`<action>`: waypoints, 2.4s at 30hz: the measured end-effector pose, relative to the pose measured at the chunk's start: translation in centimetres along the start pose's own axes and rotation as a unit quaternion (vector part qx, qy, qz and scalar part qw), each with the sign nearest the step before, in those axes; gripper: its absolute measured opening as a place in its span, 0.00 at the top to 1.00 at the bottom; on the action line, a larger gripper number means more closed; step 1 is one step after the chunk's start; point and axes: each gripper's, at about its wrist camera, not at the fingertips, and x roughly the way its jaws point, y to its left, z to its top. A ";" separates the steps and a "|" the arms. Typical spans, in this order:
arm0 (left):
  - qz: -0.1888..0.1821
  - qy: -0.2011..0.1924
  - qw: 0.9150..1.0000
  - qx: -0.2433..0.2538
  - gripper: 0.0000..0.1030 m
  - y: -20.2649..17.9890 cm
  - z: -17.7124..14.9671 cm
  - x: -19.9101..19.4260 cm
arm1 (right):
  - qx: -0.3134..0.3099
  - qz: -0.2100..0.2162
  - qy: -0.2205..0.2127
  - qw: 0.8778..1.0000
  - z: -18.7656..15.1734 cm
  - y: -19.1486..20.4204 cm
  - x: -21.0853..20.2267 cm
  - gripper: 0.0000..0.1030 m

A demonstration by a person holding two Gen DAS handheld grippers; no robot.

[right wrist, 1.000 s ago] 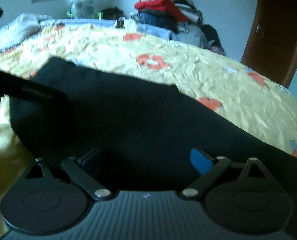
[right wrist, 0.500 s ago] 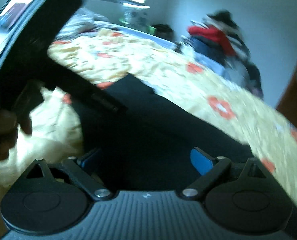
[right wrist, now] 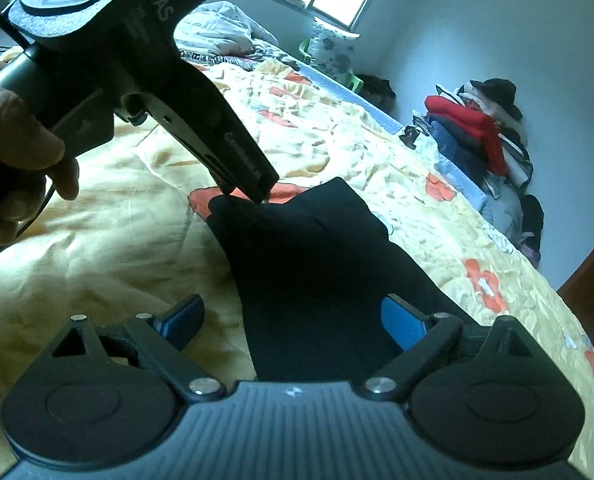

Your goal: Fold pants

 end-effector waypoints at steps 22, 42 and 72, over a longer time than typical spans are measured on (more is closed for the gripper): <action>0.002 0.002 1.000 0.014 0.00 -0.9 -0.3 0.1 | -0.003 -0.002 0.003 1.000 -0.2 0.2 -0.2 0.07; 0.056 -0.005 0.998 0.001 0.00 0.3 -0.3 0.3 | -0.033 -0.037 0.009 0.999 0.1 0.5 0.8 0.07; -0.030 -0.040 0.999 -0.018 0.01 -0.5 0.2 -0.4 | 0.223 -0.063 -0.066 0.971 -3.8 -7.4 -5.9 0.03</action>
